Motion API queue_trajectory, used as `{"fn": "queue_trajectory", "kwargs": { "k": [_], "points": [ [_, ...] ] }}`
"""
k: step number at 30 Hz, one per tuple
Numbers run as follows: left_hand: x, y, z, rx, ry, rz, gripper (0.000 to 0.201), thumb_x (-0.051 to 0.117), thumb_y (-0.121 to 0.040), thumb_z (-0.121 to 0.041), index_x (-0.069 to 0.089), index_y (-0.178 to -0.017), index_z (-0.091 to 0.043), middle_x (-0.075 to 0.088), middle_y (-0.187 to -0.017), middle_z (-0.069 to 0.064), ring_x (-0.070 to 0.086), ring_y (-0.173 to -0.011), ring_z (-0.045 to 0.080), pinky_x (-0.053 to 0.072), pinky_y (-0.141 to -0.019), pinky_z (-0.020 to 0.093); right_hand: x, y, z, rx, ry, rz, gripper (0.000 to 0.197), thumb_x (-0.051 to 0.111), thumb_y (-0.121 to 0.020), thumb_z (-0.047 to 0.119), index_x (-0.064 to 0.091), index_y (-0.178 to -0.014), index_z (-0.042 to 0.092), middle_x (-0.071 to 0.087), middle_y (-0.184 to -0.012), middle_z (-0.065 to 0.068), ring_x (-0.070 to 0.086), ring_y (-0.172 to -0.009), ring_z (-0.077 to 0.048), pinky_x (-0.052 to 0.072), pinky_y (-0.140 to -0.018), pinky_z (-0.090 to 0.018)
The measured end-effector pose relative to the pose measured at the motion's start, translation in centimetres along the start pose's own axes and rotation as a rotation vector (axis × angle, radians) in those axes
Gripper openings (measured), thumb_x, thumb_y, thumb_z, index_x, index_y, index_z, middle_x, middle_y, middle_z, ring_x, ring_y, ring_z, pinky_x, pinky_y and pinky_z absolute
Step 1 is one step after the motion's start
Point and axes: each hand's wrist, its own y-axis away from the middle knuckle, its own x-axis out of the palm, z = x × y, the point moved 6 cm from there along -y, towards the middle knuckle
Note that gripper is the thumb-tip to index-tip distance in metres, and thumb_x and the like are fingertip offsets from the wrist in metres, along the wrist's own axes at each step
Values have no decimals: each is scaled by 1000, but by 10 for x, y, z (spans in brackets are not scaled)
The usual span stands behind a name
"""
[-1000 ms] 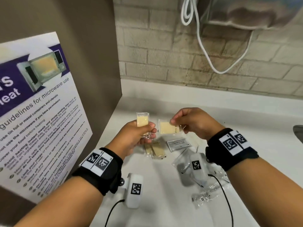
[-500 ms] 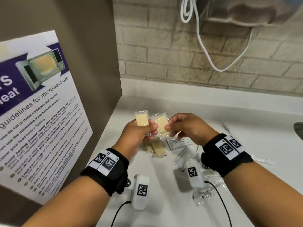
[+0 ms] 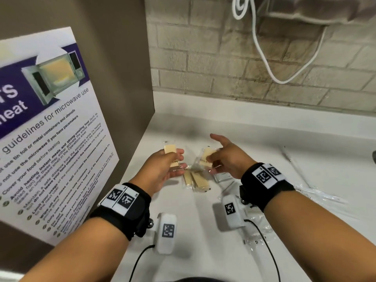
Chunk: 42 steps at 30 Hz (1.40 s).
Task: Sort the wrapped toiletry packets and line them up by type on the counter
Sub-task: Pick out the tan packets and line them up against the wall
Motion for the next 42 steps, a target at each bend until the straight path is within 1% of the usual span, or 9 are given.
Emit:
{"fn": "queue_trajectory", "kwargs": {
  "k": [4, 9, 13, 16, 19, 23, 29, 37, 42],
  "points": [
    [14, 4, 8, -38, -56, 109, 26, 71, -83, -6, 60, -105, -10, 68, -85, 8, 66, -68, 19, 56, -65, 29, 6, 3, 11, -51, -238, -25, 27, 59, -83, -10, 55, -99, 11, 59, -78, -13, 59, -66, -29, 58, -67, -43],
    [30, -1, 8, -13, -34, 72, 30, 75, -78, -7, 58, -102, -12, 71, -76, 8, 63, -62, 21, 50, -55, 26, 10, 13, -2, -110, -203, -109, 27, 70, -79, -1, 50, -74, 16, 64, -77, -8, 61, -70, -23, 48, -62, -31],
    [30, -7, -5, 5, -271, 140, 32, 68, -79, 3, 56, -106, -10, 69, -76, 13, 61, -61, 24, 48, -48, 24, -10, 21, 6, -285, 159, -251, 23, 77, -77, 14, 60, -89, 24, 64, -98, 2, 58, -83, -14, 44, -65, -22],
    [36, -6, -12, 28, -441, 231, 29, 69, -78, 2, 58, -99, -14, 69, -78, 14, 60, -59, 23, 48, -54, 29, -10, 20, 17, -307, 399, -122, 26, 75, -80, 13, 68, -100, 28, 68, -95, 9, 61, -82, -11, 48, -75, -23],
    [35, -9, -11, 30, -198, 150, 31, 70, -79, 6, 57, -103, -10, 66, -80, 12, 65, -60, 18, 54, -53, 27, -10, 18, 14, -209, 261, -114, 13, 72, -81, 3, 68, -85, 15, 64, -69, 1, 58, -57, -9, 46, -58, -22],
    [34, -8, 5, -17, -100, 128, 27, 74, -78, -1, 63, -102, -5, 71, -76, 11, 67, -69, 24, 57, -71, 36, -4, 16, 1, -114, -34, -57, 12, 71, -80, 0, 63, -87, 6, 63, -67, -3, 58, -54, -16, 50, -53, -29],
    [30, -11, 2, 28, -92, 64, 26, 72, -76, 8, 58, -92, -7, 66, -73, 11, 64, -49, 14, 51, -45, 20, 1, 12, -7, -39, -43, 3, 13, 71, -80, -1, 63, -85, 8, 64, -65, -3, 58, -55, -17, 53, -58, -32],
    [8, -18, 10, 33, -168, -22, 14, 68, -86, -6, 58, -93, -14, 66, -75, 7, 64, -60, 17, 57, -66, 30, 9, 6, -24, 97, 113, -25, 16, 68, -80, -7, 59, -85, 5, 64, -71, -11, 63, -50, -19, 57, -51, -28],
    [-7, -15, 10, -25, -120, 91, 14, 66, -86, -6, 68, -99, -11, 73, -73, 4, 65, -78, 27, 48, -97, 51, 10, 3, -13, -74, 866, -227, 24, 70, -81, 30, 67, -102, 19, 64, -96, -1, 63, -71, -13, 49, -66, -25]
  ]
}}
